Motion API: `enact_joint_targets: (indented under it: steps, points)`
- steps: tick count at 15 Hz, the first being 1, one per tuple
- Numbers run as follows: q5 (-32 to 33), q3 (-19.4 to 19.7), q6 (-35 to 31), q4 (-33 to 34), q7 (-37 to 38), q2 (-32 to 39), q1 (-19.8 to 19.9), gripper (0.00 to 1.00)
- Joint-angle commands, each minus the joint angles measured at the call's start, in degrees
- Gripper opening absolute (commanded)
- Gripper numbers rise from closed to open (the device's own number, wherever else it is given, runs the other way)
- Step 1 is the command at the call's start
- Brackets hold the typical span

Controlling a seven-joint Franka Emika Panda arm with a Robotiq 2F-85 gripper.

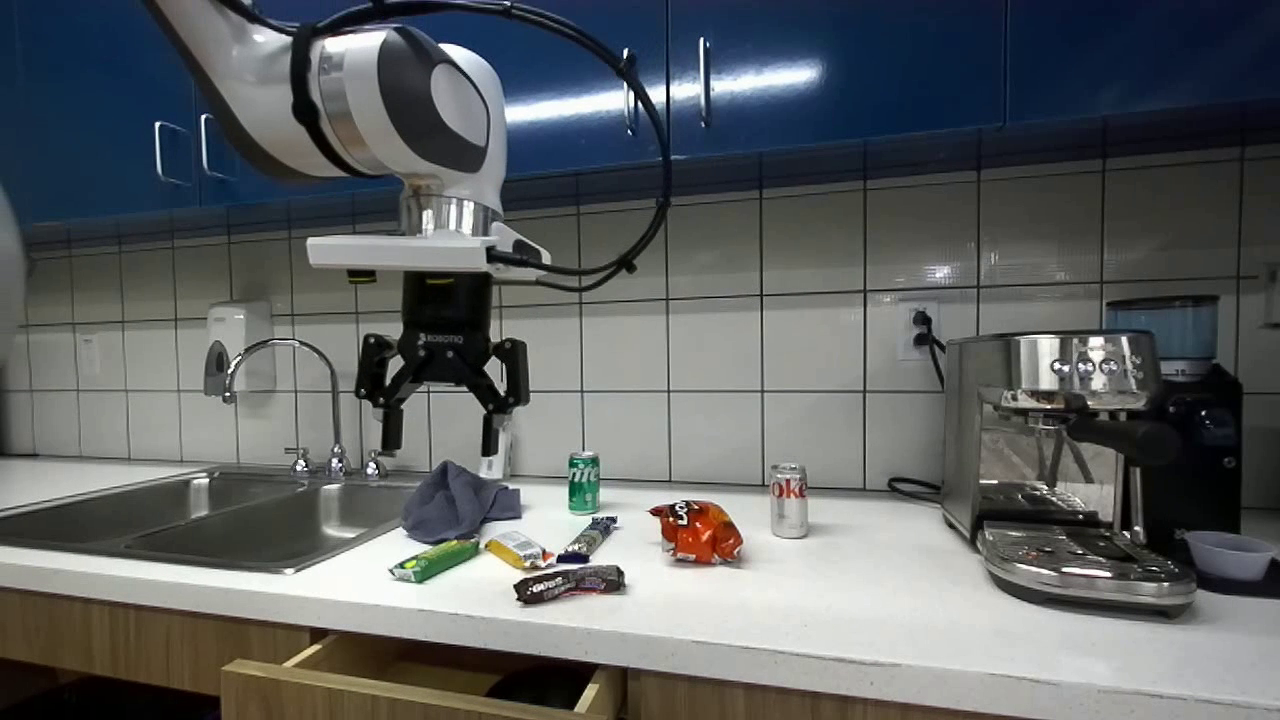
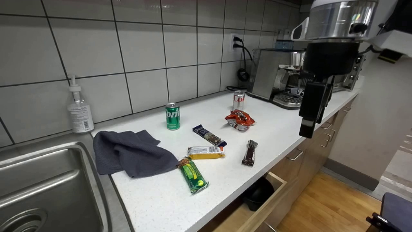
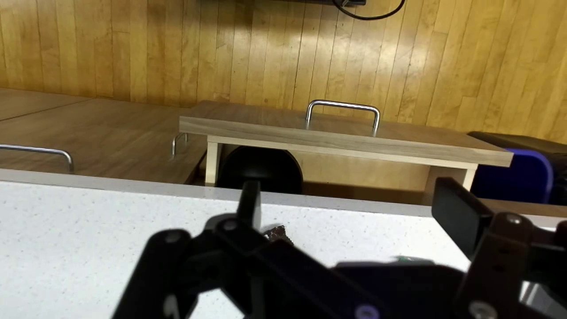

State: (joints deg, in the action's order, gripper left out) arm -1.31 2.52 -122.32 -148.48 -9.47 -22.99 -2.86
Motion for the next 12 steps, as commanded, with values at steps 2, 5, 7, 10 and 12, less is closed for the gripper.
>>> enact_joint_targets:
  steps: [2,5,7,10,12]
  points:
    - [-1.6,-2.2,-3.0,-0.4,2.0,2.3,-1.4,1.0]
    - [-2.8,-3.8,-5.3,-0.8,4.0,4.5,-2.6,1.0]
    - [-3.1,-5.1,-7.1,-1.0,6.0,6.1,-3.2,1.0]
    - [-2.9,-6.9,-9.6,-0.8,9.4,8.9,-4.0,1.0]
    - [-2.6,-7.8,-11.2,-0.7,11.4,10.8,-4.3,1.0]
